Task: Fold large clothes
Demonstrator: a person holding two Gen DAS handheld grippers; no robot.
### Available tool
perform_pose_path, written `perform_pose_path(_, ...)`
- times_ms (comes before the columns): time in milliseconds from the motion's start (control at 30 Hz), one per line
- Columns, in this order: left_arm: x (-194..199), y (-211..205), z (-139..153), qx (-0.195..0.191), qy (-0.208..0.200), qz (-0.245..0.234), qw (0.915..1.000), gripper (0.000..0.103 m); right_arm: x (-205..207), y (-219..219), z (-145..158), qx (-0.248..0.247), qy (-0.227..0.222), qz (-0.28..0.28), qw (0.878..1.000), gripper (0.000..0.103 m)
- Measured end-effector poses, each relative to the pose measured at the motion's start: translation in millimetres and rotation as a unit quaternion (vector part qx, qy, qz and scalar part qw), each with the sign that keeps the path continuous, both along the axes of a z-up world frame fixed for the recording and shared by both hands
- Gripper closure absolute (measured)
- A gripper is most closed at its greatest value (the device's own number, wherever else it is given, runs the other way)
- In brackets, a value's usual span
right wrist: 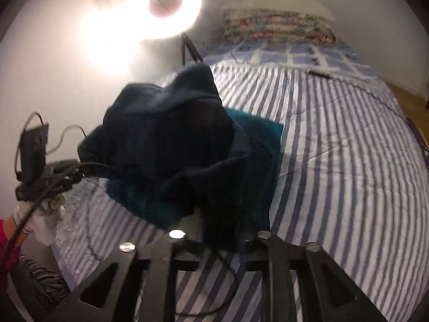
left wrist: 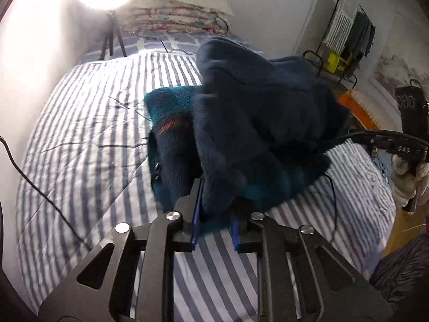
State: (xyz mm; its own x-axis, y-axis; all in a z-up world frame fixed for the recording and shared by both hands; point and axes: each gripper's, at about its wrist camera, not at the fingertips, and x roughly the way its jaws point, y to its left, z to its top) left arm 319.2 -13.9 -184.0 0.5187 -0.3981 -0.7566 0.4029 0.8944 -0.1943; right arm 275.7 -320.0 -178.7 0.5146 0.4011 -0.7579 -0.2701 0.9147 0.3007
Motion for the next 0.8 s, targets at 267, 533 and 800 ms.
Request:
perform_pose_path(267,-84,34,80,-0.071,-0.051,0.015,0.9961,0.077,-109,-24,95,0.049,-0.11,-0.022,0.992,0.071)
perform_pose_path(533,-117,50,130,-0.143,-0.071,0.047,0.9861,0.055,-188,-29,152,0.107,-0.168,-0.017,0.98,0.07)
perform_pose_path(800,-72,48,103,-0.169,-0.052,0.095,0.9796,0.041,-168,-19,146,0.114,-0.162,-0.02,0.98,0.048)
